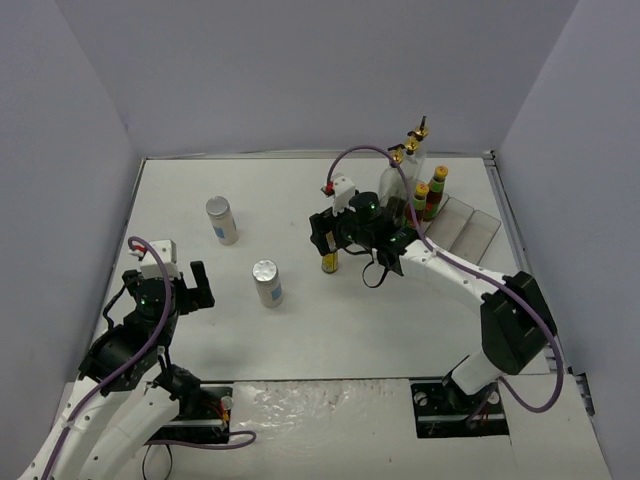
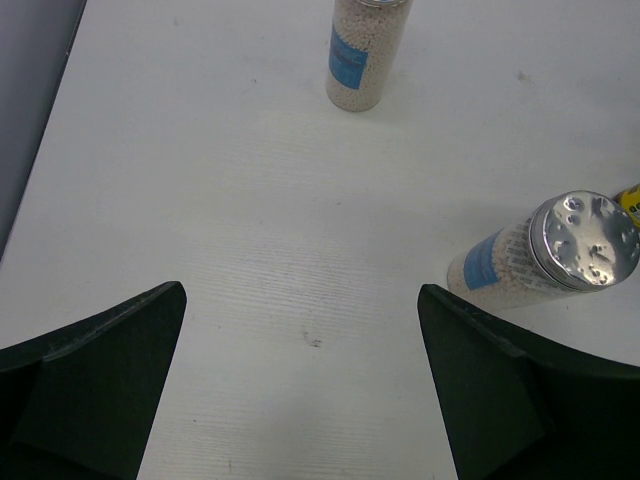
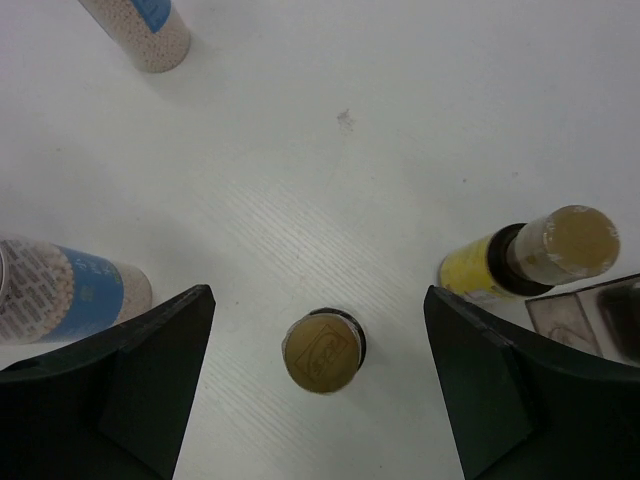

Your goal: Organize the condiment bottles

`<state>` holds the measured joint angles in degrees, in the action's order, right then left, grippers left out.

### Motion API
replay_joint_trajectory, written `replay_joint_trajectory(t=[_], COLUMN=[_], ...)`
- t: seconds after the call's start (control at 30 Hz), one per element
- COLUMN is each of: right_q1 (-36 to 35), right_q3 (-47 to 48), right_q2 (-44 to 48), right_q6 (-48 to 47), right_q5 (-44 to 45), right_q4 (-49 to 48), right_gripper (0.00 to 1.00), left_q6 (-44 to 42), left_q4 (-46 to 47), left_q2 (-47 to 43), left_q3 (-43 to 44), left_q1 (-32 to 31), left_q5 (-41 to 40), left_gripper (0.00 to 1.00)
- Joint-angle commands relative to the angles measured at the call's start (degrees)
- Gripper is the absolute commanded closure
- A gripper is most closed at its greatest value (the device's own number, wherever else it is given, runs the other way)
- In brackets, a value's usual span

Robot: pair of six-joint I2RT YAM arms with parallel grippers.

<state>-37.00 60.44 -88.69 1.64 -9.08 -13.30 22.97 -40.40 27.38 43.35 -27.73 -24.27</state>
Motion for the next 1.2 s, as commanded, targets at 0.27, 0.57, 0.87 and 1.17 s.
replay_joint_trajectory(t=[0.27, 0.57, 0.87, 1.17], right_q1=[-1.32, -0.25, 9.40, 30.39], right_q3=[-4.86, -8.05, -6.98, -3.40], right_q2=[-1.00, 6.45, 21.54, 21.28], right_q6=[1.45, 1.07, 1.50, 2.39], right_q5=[1.74, 6.55, 13.01, 14.30], right_q4=[-6.73, -5.14, 3.19, 6.45], right_gripper=[0.45, 0.95, 1.00, 1.00], left_q6=[-0.29, -0.38, -0.65, -0.89], left_q4=[3.65, 3.67, 3.91, 4.00], left_q2=[1.26, 1.45, 1.43, 1.87], left_q3=[1.21, 1.21, 1.12, 1.19], left_q1=[0.30, 0.31, 0.41, 0.57], left_q5=[0.18, 0.63, 0.78, 1.42], left_gripper=[0.00, 0.00, 0.00, 0.00])
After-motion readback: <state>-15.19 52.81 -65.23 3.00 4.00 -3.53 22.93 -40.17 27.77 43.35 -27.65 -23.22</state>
